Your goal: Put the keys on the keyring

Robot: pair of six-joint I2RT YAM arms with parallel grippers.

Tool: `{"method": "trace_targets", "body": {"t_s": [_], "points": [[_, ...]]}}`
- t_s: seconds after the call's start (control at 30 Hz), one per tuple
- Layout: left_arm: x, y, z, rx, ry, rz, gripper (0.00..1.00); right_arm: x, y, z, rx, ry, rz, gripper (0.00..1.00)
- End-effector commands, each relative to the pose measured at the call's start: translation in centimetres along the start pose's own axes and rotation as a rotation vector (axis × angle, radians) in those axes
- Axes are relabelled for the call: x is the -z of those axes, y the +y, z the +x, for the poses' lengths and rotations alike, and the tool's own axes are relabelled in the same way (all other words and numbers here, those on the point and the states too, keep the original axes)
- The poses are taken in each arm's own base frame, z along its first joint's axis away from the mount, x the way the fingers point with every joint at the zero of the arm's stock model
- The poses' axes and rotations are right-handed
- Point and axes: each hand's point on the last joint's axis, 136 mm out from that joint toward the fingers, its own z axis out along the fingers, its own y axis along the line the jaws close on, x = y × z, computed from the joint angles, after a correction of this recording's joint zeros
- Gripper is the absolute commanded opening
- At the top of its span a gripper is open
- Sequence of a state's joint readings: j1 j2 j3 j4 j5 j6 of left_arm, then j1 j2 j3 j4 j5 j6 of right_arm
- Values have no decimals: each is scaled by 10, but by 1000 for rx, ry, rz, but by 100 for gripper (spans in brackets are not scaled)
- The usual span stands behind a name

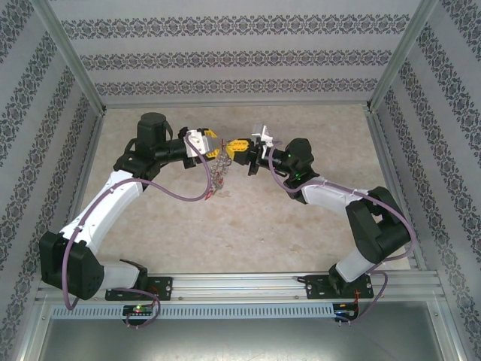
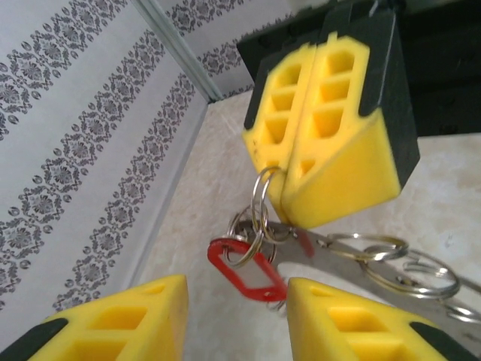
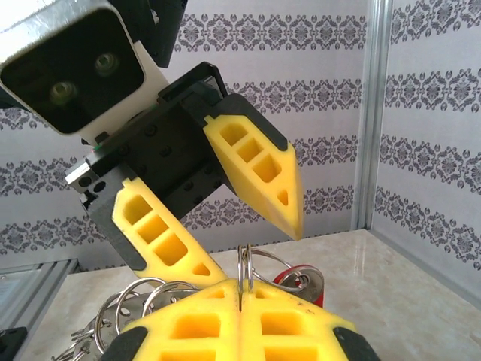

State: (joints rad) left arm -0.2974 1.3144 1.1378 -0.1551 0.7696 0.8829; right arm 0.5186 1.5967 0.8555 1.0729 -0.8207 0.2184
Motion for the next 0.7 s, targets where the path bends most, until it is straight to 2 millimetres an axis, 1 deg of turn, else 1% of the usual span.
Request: {"method": "trace_targets", "body": {"t_s": [0.0, 0.1, 0.23, 0.33, 0.53, 0.57, 0.6, 0.67], "points": [[-2, -4, 2, -105, 49, 25, 38, -8, 13, -18, 41, -42, -72, 0], [-4, -5, 4, -117, 59, 39, 37, -11, 16, -16, 34, -32, -94, 0], [-5, -2, -1, -139, 48, 30, 36, -12, 17, -13, 23, -24, -104, 0], [-4, -3, -5, -151, 38, 32, 34, -12, 14, -9, 8, -19, -88, 0], [-2, -6, -11, -173, 17, 9, 27, -14, 13, -9, -13, -18, -89, 0], [-3, -6, -11, -173, 15, 8, 25, -14, 14, -8, -17, -17, -91, 0], [-4, -7, -12, -174, 15, 8, 20, -15, 14, -9, -17, -19, -92, 0], [-5, -8, -11, -171, 16, 14, 3, -15, 13, -8, -21, -23, -88, 0]]}}
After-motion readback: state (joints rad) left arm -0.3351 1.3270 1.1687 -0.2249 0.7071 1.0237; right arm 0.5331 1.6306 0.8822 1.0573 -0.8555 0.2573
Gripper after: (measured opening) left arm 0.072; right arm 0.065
